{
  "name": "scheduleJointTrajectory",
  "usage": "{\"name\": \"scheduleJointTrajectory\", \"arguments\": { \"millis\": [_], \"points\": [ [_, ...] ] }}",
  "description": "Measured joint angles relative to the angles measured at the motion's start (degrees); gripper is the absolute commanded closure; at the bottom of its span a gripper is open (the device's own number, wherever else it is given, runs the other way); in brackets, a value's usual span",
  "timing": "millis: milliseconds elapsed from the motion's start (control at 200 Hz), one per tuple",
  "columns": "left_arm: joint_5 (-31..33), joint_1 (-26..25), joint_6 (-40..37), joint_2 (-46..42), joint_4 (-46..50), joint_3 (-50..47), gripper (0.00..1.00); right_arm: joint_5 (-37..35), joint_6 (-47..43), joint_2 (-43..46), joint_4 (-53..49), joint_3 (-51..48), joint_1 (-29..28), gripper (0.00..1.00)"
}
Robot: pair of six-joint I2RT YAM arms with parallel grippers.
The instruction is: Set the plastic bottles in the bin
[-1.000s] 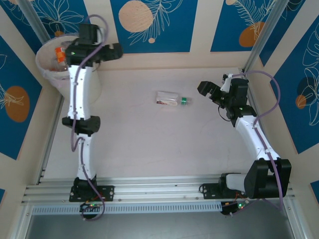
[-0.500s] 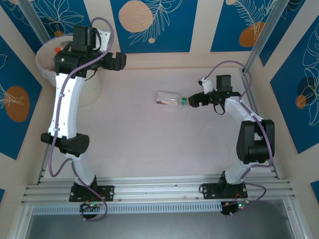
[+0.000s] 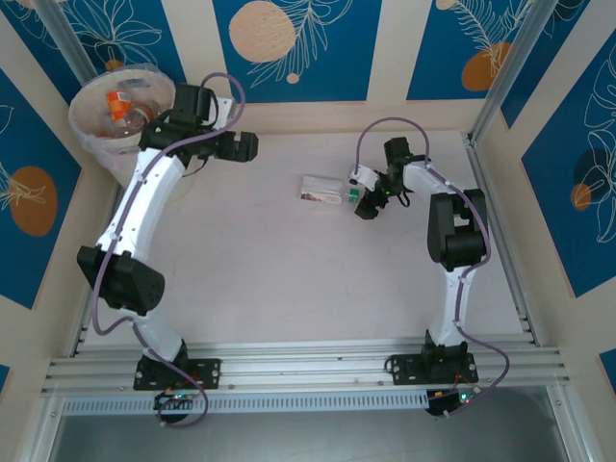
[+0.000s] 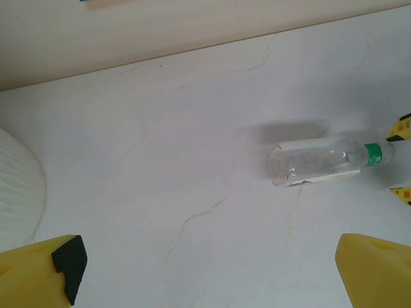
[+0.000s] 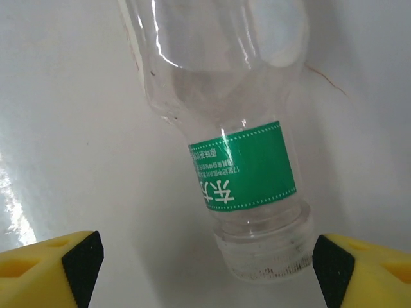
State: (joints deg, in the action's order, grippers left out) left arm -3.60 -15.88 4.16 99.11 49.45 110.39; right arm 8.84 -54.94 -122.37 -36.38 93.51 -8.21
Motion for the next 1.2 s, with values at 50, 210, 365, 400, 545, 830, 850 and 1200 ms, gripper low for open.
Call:
{"name": "scheduleJointTrajectory", "arguments": {
  "millis": [50, 210, 365, 400, 545, 830, 850, 1200],
  "points": [
    [0.0, 0.0, 0.3, -2.5, -2.8, -4.0, 0.0, -0.1, -1.5, -1.8, -0.7, 2.0, -0.6, 0.15],
    [-0.5, 0.0, 2.8, -10.7, -13.3, -15.5, 0.0, -1.3, -4.7, -6.2, -1.4, 5.2, -2.4, 0.2],
    [-2.4, 0.0, 6.4, -15.0, -22.2, -25.0, 0.0, -1.1, -5.7, -6.8, -1.8, 5.2, -3.0, 0.39],
    [-2.7, 0.0, 7.0, -15.0, -23.4, -26.2, 0.0, -1.0, -5.9, -6.8, -1.8, 5.0, -3.1, 0.44],
    [-4.5, 0.0, 9.5, -14.9, -26.3, -29.8, 0.0, -1.5, -4.9, -4.8, 0.4, 1.7, -3.8, 0.54],
    [-14.2, 0.0, 17.0, -14.9, -36.6, -40.0, 0.0, -5.9, 3.3, 9.2, 13.7, -17.7, -8.0, 1.0],
    [-15.0, 0.0, 18.0, -14.8, -37.7, -40.9, 0.0, -6.2, 4.5, 10.6, 14.9, -19.3, -8.6, 1.0],
    [-27.4, -1.1, 39.4, -8.9, -62.4, -54.9, 0.0, -6.8, 24.1, 26.4, 27.6, -32.8, -18.6, 0.98]
  ]
}}
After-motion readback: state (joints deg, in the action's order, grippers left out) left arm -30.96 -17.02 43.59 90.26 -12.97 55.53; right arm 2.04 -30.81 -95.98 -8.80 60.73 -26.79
